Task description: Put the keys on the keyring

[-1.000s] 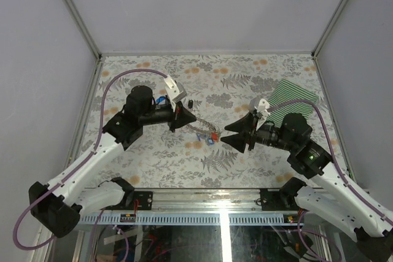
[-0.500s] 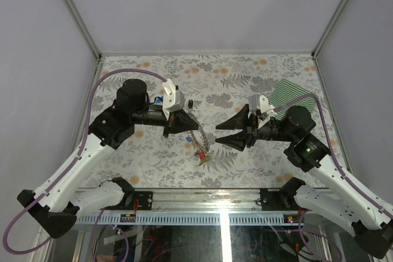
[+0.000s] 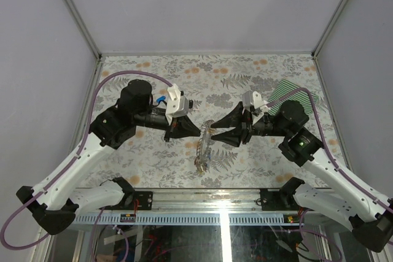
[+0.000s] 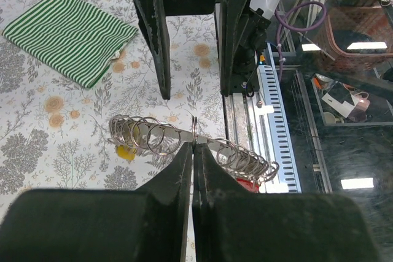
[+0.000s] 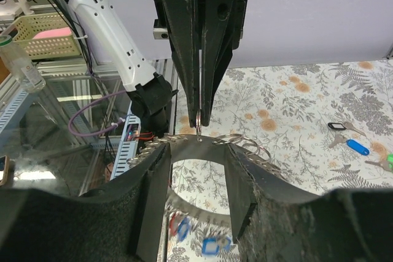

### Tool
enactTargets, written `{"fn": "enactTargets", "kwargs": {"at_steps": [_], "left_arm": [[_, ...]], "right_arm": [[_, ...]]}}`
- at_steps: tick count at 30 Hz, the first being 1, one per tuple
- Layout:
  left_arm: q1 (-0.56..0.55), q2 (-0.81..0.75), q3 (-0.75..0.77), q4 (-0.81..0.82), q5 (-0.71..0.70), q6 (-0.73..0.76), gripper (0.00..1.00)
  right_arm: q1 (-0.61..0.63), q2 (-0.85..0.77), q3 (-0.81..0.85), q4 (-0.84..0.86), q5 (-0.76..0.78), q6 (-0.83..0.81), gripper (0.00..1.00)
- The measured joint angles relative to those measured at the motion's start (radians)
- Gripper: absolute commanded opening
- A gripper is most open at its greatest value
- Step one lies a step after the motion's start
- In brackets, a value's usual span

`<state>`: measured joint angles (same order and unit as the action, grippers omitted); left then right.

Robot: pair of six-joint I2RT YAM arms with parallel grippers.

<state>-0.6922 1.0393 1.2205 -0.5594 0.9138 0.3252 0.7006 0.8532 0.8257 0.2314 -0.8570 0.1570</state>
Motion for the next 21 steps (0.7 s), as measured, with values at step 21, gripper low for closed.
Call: {"fn": "enactTargets", "kwargs": {"at_steps": [21], "left_arm": [[-0.015, 0.002, 0.024, -0.006, -0.008, 0.002, 0.00]], "right_arm": [[0.084, 0.055, 0.028, 0.005, 0.085, -0.037, 0.29]]}}
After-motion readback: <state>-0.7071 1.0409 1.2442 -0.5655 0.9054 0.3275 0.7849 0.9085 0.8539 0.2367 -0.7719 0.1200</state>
